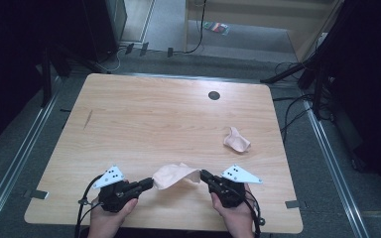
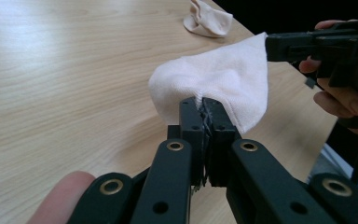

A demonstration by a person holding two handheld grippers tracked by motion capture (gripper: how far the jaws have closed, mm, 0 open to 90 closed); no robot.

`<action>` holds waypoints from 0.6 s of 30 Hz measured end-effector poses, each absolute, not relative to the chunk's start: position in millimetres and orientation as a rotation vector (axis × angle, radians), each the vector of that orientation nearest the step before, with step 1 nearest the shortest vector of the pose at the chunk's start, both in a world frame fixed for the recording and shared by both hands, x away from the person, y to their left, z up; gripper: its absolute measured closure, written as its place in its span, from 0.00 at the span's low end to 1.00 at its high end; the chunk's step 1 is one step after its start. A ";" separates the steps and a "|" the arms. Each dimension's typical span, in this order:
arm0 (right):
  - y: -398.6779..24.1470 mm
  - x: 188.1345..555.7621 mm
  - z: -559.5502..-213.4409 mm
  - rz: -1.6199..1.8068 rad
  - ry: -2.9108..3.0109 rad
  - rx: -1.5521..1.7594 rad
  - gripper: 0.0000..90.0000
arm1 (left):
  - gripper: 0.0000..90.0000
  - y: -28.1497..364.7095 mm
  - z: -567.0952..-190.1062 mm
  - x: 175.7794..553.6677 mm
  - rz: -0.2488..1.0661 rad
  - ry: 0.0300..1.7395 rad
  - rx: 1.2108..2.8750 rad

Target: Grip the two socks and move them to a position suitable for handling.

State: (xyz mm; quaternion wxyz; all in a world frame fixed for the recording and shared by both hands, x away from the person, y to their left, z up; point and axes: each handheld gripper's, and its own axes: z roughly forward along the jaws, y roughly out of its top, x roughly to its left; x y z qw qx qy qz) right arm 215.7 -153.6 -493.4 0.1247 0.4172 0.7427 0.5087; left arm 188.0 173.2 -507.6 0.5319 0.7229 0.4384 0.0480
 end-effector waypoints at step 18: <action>-139.2 267.6 -516.0 1.296 2.238 1.400 0.96 | 0.99 183.3 -534.1 240.5 -0.082 1.208 1.711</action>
